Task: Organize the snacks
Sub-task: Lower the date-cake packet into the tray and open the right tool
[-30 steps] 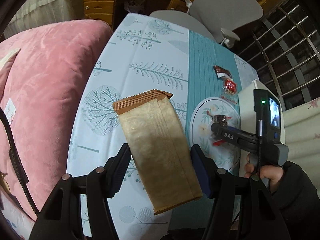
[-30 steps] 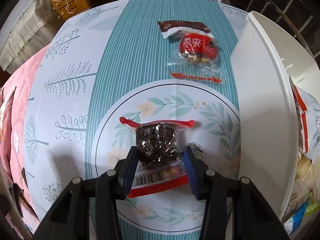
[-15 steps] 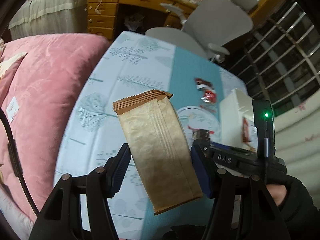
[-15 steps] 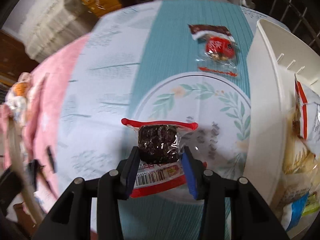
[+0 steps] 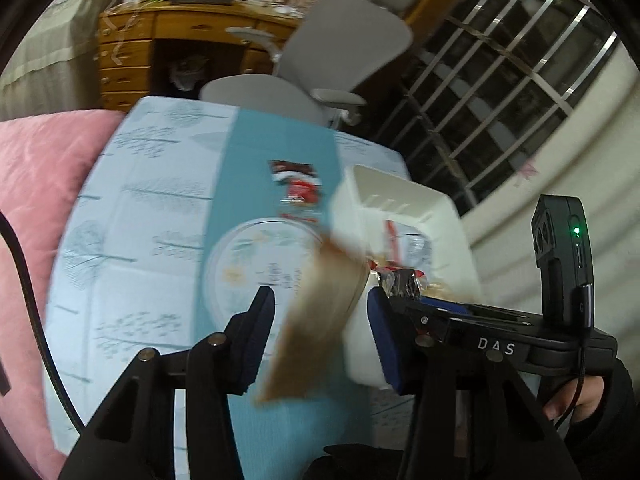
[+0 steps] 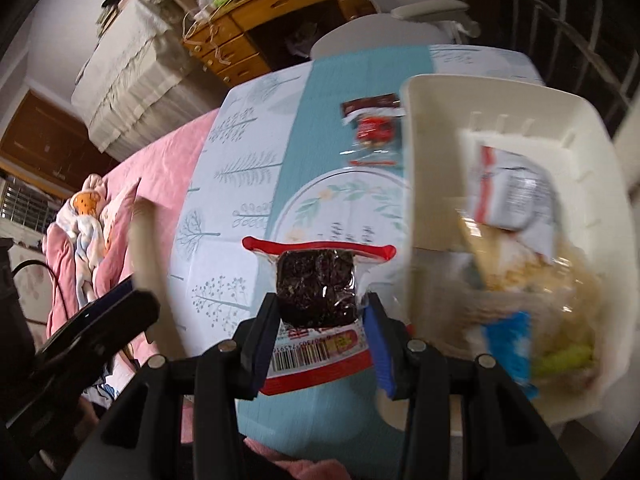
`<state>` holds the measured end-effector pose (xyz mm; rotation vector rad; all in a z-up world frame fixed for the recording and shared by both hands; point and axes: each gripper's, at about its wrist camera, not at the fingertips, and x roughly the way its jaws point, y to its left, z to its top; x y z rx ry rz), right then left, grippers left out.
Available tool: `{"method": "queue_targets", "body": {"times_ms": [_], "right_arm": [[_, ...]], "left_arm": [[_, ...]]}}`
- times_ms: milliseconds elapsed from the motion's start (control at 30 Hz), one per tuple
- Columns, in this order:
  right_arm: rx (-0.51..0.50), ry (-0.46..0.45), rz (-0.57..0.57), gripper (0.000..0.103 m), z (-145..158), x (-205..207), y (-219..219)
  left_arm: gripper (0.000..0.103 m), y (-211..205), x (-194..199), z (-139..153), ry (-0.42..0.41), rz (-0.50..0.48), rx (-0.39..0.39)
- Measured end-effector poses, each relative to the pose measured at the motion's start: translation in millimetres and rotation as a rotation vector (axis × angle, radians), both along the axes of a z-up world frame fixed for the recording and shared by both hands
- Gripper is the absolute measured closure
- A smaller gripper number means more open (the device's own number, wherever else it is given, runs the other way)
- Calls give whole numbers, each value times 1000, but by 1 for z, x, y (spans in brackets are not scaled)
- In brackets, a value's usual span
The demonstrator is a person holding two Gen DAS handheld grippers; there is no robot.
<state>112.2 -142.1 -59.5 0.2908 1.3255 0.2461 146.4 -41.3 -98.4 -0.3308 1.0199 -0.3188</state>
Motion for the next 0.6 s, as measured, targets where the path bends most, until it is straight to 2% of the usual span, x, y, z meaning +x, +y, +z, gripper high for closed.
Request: {"method": "queue_targets", "body": {"times_ms": [67,133,433,533,600], "right_arm": [[-8,-8,-18,61,6,-5,-14],[-25,-15,-36,61,10,-10,-29],[-77,18,-134,60,12,-31,-101],[-85,34,-153,56,9,-33,-116],[-79,50,-170,56,6,-33,-126]], "left_arm": [[64,-16,1,0,-8,-35,-28],[66,-32,4,-4,2,-62,-39],[66,-86,9,-16,17,-143,-57],[66,-97,9,-18,18,-160,-57],[62,-101,10,-19,18,-164,-42]]}}
